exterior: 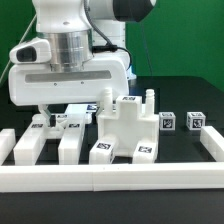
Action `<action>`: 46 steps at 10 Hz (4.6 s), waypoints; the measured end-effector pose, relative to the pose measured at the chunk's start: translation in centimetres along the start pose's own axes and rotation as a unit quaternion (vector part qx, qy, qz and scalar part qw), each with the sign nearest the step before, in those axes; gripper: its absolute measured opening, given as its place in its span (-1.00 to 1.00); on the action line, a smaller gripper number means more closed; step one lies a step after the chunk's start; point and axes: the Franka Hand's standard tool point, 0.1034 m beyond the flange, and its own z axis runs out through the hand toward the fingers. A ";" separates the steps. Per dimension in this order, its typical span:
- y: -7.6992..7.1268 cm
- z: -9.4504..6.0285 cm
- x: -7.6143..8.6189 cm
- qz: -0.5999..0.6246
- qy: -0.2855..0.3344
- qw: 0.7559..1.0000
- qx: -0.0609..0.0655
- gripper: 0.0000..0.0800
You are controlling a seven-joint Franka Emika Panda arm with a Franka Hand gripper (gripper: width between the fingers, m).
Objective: Assemble chair
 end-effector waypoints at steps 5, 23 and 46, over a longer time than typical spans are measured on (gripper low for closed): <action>-0.5 1.2 0.0 -0.005 0.003 1.000 -0.006 0.62; 0.5 -5.2 0.4 0.012 0.023 1.000 0.008 -0.29; -14.4 -9.2 4.3 0.149 0.019 0.989 -0.001 -0.29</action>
Offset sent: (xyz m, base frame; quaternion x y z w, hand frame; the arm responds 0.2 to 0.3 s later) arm 0.0056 0.0167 -0.0097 0.0258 0.0328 0.0042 0.9991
